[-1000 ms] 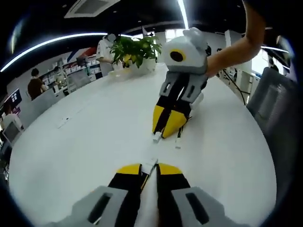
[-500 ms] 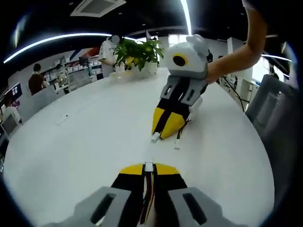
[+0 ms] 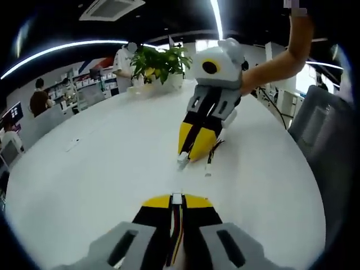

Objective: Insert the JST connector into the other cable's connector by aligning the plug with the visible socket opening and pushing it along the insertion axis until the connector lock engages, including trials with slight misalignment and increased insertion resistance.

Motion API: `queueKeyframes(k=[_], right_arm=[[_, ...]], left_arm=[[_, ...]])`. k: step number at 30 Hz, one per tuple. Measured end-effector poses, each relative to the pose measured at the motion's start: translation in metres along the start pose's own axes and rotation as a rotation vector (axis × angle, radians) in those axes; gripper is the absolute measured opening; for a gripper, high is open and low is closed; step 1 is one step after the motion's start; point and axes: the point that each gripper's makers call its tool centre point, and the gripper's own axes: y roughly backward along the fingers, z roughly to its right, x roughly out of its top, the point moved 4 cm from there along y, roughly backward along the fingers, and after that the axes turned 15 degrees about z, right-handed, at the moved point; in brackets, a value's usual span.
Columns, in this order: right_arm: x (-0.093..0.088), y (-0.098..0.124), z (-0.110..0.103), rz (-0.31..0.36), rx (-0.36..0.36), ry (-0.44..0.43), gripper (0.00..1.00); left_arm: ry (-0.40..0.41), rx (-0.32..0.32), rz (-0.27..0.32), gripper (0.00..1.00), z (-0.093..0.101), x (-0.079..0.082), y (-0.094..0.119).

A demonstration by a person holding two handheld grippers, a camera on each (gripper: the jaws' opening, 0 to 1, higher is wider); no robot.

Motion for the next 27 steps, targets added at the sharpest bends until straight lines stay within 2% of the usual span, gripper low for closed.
queueKeyframes(k=[7,11,20,27], right_arm=[[0.014,0.006,0.0,0.011,0.037,0.028,0.04],[0.019,0.008,0.001,0.018,0.05,0.041,0.04],[0.033,0.008,-0.003,0.027,0.091,0.077,0.04],[0.042,0.004,-0.01,0.038,0.123,0.092,0.04]], left_arm=[[-0.025,-0.022,0.04,0.0,-0.003,0.024,0.004],[-0.058,-0.042,0.029,0.0,-0.006,0.027,0.004],[-0.051,-0.069,0.045,0.0,-0.004,0.038,0.009],[-0.08,-0.099,0.04,0.0,-0.006,0.046,0.011]])
